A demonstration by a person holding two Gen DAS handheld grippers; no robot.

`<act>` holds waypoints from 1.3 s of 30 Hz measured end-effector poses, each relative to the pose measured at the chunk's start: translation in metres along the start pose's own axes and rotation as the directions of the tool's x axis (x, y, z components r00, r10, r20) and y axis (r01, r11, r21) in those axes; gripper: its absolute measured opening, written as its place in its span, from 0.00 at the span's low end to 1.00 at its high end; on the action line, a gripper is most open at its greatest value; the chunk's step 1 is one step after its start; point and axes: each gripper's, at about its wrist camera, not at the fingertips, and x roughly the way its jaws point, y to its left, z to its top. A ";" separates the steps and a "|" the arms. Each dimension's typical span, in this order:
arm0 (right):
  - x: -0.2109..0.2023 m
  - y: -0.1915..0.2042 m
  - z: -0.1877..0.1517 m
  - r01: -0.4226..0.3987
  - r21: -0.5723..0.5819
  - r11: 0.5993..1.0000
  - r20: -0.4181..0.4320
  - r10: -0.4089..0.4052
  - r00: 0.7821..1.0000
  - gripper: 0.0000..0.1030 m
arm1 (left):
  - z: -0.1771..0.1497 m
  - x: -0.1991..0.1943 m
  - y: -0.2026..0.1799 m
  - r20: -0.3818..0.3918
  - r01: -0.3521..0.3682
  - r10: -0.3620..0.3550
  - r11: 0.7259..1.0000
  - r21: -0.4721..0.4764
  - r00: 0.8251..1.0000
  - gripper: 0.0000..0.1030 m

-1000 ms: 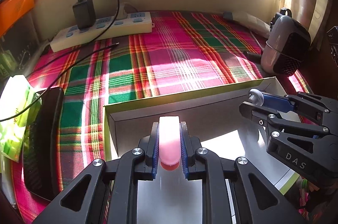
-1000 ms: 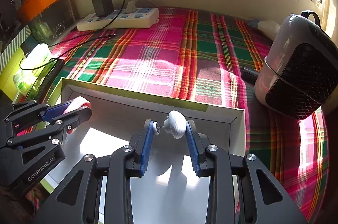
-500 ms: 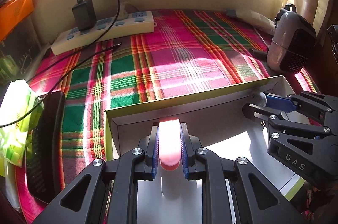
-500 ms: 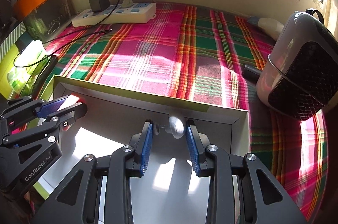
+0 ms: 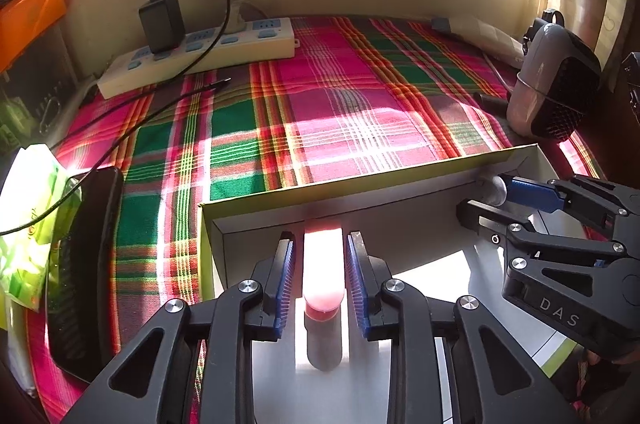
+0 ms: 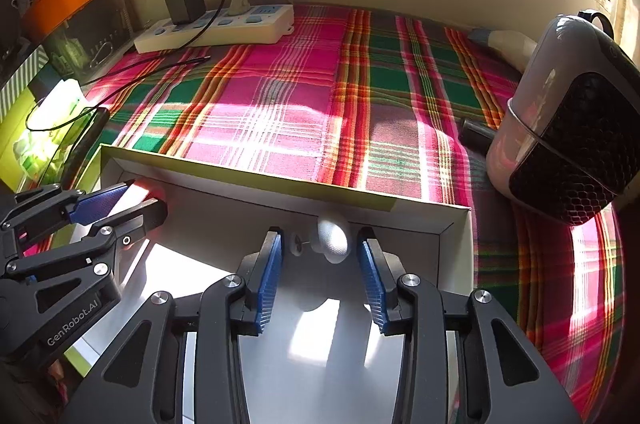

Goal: Organize objects
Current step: 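Lower and open the left gripper in the box while the right gripper releases the knob, then move the left gripper to a walnut while the right gripper approaches the green-topped cup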

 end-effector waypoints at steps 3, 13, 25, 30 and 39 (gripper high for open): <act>-0.001 -0.002 -0.001 0.007 0.012 1.000 -0.002 -0.007 1.000 0.46 | 0.000 -0.003 0.001 0.004 0.004 -0.004 1.000 -0.006 1.000 0.24; -0.024 -0.002 -0.010 -0.005 0.019 1.000 0.035 0.004 0.999 0.47 | -0.007 -0.028 0.005 0.044 0.015 -0.015 1.000 -0.011 0.999 0.27; -0.060 -0.002 -0.030 -0.024 0.046 0.999 0.093 0.019 0.995 0.47 | -0.028 -0.069 0.006 0.099 0.027 -0.024 0.999 -0.022 0.995 0.28; -0.074 -0.002 -0.042 -0.028 0.056 0.998 0.110 0.022 0.994 0.47 | -0.041 -0.082 0.008 0.116 0.023 -0.020 0.999 -0.026 0.993 0.28; -0.096 -0.004 -0.068 -0.018 0.065 0.998 0.156 0.008 0.988 0.47 | -0.067 -0.106 0.017 0.158 0.041 -0.030 0.997 -0.062 0.987 0.28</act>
